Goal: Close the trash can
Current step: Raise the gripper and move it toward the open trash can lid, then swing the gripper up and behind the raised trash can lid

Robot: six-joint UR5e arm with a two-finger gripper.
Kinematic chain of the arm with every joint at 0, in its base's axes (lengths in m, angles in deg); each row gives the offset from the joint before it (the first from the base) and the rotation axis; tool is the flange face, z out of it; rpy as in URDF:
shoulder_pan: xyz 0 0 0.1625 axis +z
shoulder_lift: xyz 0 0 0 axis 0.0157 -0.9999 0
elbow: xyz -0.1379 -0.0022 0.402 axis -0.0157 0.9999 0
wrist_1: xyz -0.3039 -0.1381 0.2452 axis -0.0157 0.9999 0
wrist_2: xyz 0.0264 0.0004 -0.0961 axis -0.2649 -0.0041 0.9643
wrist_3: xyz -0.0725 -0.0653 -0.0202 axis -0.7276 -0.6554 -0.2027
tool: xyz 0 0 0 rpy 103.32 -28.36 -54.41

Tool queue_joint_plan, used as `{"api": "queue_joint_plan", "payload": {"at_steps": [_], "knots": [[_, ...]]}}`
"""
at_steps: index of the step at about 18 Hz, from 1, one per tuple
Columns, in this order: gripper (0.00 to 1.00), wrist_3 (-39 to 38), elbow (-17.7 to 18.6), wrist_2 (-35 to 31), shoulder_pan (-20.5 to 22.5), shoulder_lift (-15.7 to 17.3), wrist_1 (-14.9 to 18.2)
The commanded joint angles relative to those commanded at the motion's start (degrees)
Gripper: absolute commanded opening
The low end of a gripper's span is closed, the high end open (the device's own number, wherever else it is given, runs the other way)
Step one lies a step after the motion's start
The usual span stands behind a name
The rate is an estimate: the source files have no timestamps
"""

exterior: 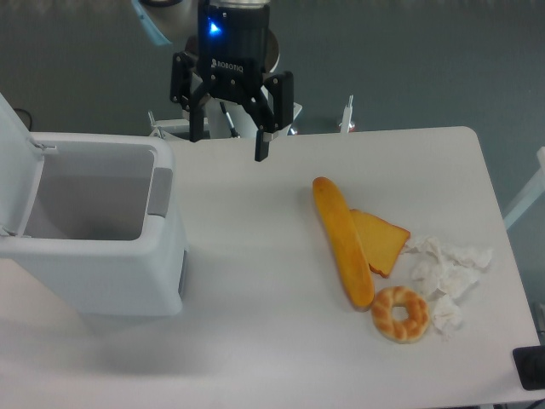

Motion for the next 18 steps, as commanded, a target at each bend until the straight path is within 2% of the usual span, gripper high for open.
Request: {"api": "queue_joint_plan", "payload": {"at_steps": [4,18], "knots": [[1.0,-5.8,0.0,2.82,0.0,0.17,0.0],[1.0,-21.62,0.35,5.28,-1.23,0.35,0.09]]}}
